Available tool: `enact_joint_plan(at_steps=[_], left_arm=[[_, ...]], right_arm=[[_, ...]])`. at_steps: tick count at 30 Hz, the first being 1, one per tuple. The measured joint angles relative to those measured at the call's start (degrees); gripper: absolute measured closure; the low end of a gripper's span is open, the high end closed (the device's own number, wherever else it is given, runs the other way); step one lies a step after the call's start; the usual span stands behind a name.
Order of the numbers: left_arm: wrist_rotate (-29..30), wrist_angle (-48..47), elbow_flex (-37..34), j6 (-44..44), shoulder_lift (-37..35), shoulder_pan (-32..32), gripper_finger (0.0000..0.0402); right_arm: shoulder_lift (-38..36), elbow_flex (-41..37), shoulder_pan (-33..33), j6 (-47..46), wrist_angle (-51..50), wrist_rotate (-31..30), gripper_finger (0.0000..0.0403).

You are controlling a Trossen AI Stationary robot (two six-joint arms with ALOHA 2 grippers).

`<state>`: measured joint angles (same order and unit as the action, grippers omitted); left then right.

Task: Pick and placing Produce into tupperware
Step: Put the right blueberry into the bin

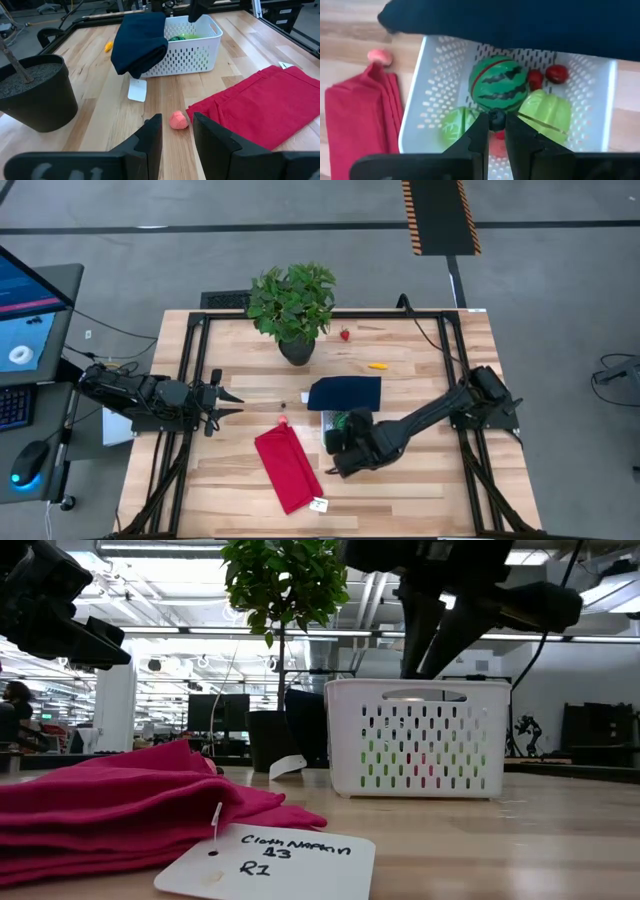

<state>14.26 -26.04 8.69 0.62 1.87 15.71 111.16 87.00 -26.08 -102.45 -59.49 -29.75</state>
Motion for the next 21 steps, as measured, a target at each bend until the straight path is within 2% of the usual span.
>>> enact_joint_plan(at_steps=[6, 11, 14, 21], left_arm=[[0.0, 0.0, 0.0, 0.0, 0.0, 0.0, 0.0301], [0.0, 0.0, 0.0, 0.0, 0.0, 0.0, 0.0301], [0.0, 0.0, 0.0, 0.0, 0.0, 0.0, 0.0301], [0.0, 0.0, 0.0, 0.0, 0.0, 0.0, 0.0301]], right_arm=[[0.0, 0.0, 2.0, 5.1, 1.4, 1.6, 0.0333], [0.0, 0.0, 3.9, 1.9, 3.5, 2.7, 0.0333], [0.0, 0.0, 4.8, 3.4, 3.6, 3.0, 0.033], [0.0, 0.7, 6.7, 2.6, 2.3, 5.7, 0.0282]])
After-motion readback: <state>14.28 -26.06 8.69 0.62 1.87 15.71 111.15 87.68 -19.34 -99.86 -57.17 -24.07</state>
